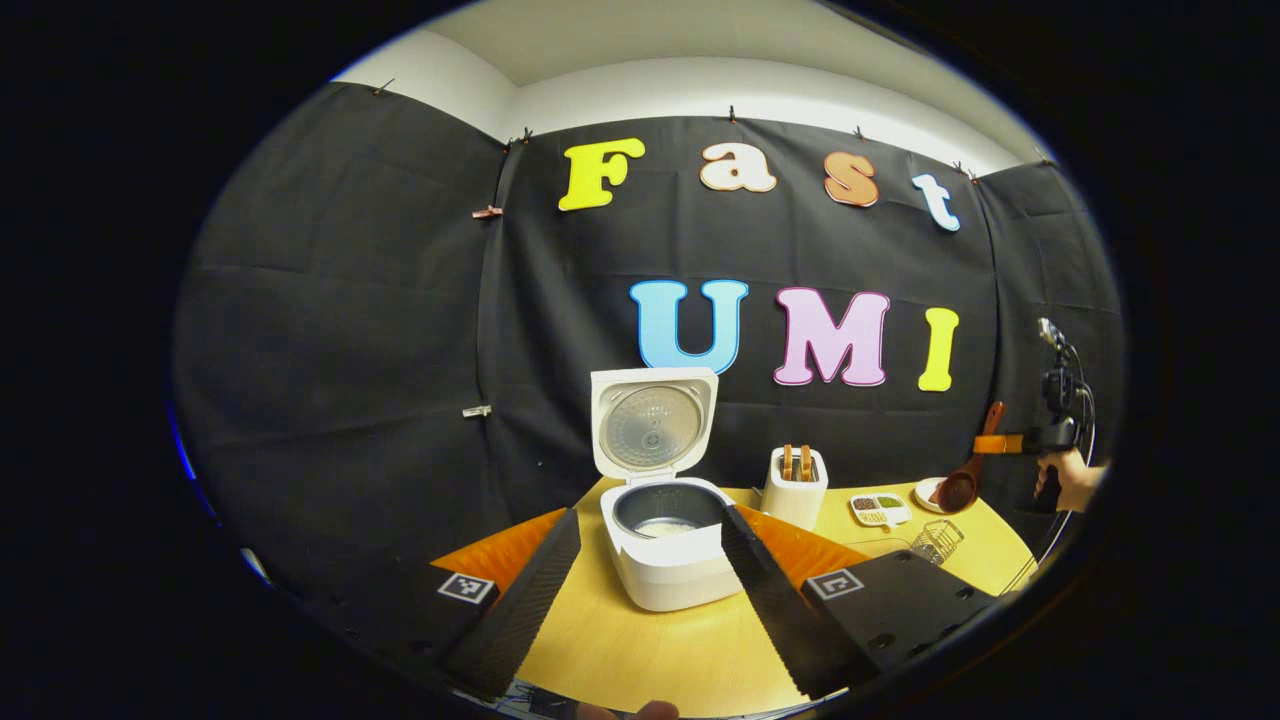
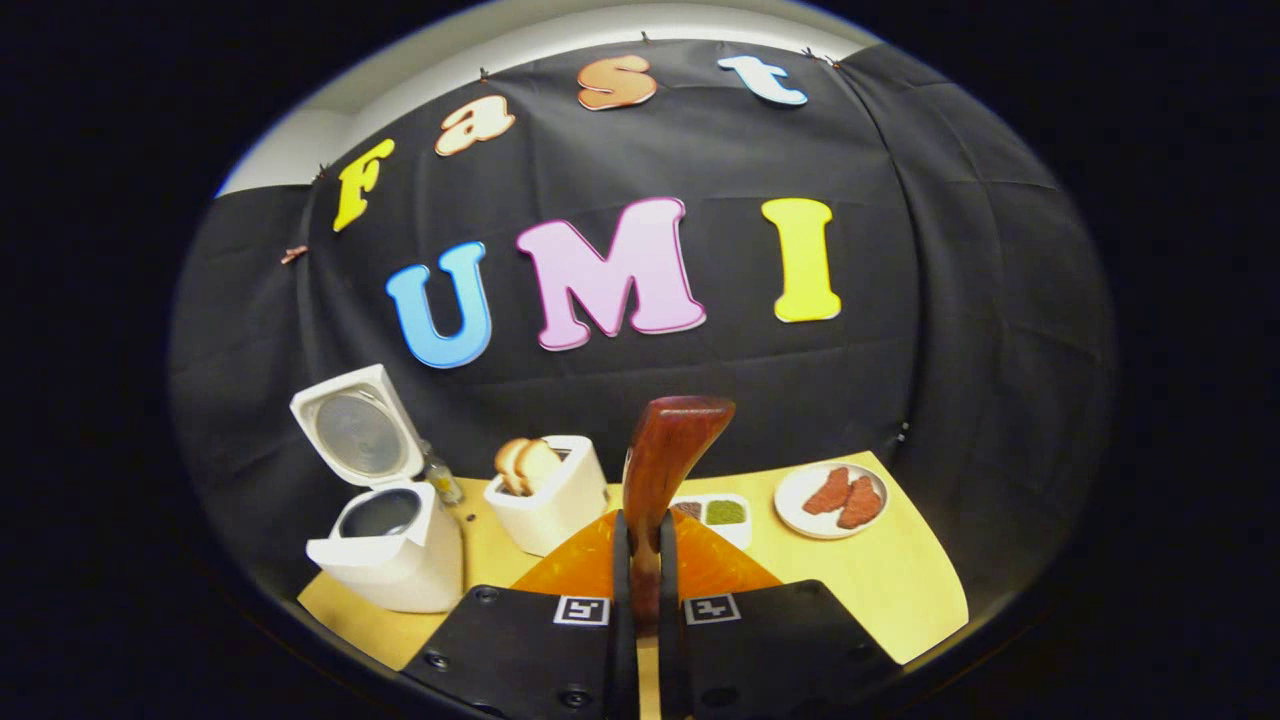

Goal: Close the left gripper, press the button to open the rice cooker; take a wooden spoon from the chopstick holder with the right hand, scoop a spoonful of rice and pour it into the rice cooker, then put the wooden spoon back into the chopstick holder.

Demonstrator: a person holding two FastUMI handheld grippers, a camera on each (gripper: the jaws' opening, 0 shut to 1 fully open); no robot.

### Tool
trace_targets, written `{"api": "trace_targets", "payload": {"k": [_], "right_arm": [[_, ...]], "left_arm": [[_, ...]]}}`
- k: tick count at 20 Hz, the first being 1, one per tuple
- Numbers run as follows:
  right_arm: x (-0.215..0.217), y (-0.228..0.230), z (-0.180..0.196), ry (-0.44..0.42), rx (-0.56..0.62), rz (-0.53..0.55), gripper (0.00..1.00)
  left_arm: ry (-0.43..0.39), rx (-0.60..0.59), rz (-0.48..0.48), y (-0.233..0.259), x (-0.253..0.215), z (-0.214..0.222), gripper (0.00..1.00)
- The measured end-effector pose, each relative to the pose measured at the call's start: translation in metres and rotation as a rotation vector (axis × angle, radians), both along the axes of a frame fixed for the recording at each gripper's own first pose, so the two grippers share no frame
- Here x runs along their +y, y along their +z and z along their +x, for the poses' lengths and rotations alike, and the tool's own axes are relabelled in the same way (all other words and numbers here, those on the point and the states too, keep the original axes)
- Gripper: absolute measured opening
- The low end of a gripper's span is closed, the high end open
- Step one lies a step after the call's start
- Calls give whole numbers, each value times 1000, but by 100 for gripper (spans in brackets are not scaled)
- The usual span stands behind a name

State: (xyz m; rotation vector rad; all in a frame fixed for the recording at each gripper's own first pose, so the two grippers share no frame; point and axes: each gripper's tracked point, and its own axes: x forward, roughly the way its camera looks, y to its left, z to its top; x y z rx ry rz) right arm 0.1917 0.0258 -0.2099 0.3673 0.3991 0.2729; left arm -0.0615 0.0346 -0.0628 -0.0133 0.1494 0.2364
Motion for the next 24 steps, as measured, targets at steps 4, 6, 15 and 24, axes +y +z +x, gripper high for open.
{"api": "trace_targets", "payload": {"k": [4,6,15,24], "right_arm": [[-11,-55,7,-19,82,6,12],[-12,-74,11,-21,108,4,12],[-14,-138,23,-61,233,39,12],[-23,-158,12,-84,304,72,18]], "left_arm": [[13,19,2,2,-13,1,98],[19,23,13,8,-18,2,97],[18,34,65,22,-41,7,97],[24,33,53,22,-37,10,97]]}}
